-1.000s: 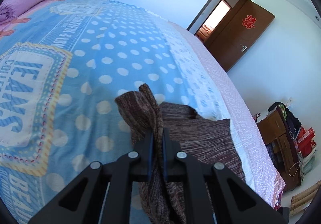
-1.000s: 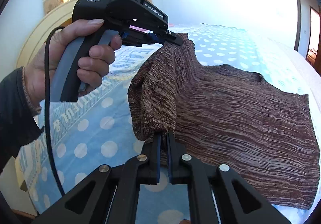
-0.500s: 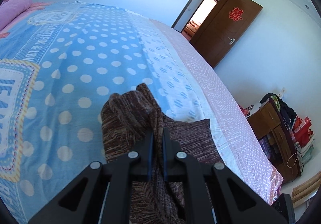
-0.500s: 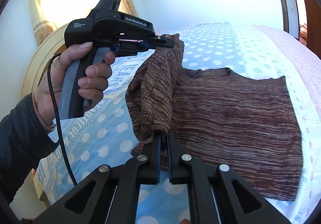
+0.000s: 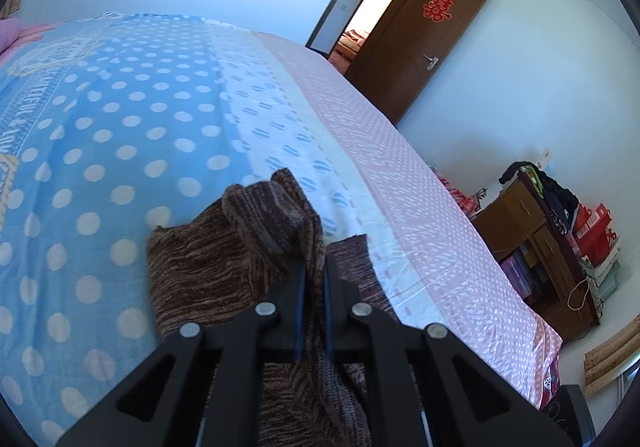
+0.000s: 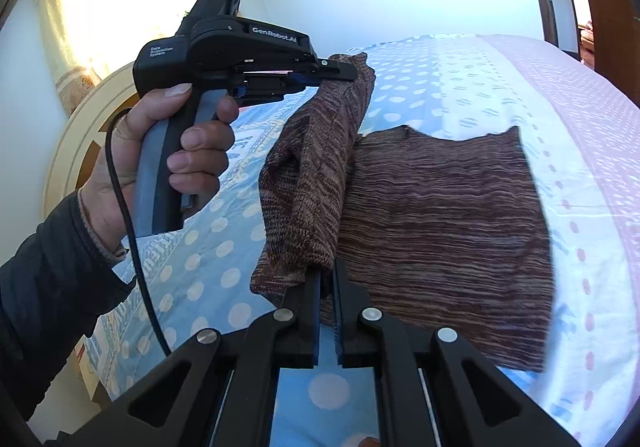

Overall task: Fold small clothes
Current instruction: 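Lift the side edge with the left tool and fold it over while the right tool holds the sweater, then open the left tool to release the folded edge and withdraw it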

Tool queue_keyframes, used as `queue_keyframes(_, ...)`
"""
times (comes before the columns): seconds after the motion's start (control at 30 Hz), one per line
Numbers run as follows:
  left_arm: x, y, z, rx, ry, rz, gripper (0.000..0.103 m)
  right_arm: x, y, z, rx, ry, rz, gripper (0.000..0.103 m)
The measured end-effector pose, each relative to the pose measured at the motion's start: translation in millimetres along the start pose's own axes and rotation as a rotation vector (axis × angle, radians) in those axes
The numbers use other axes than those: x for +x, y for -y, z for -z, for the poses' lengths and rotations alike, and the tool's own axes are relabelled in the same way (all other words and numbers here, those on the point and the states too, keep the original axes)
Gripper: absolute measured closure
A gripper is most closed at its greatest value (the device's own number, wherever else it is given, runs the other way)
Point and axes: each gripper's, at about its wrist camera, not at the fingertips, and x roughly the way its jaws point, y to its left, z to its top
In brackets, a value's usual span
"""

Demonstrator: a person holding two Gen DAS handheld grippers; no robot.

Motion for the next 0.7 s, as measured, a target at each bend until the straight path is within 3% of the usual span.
queue_keyframes(0.5, 80.3, 64.4, 15.3, 0.079, -0.118, 0.019, 0.095, -42.5, 77.3, 26.2, 0.162, 0.006, 0.054, 0.099)
queue_keyframes(0.7, 118.0, 85.1, 29.3, 0.131, -0.163, -0.037, 0.095, -42.3, 107.0, 40.6, 0.249, -0.014, 0.062, 0.099)
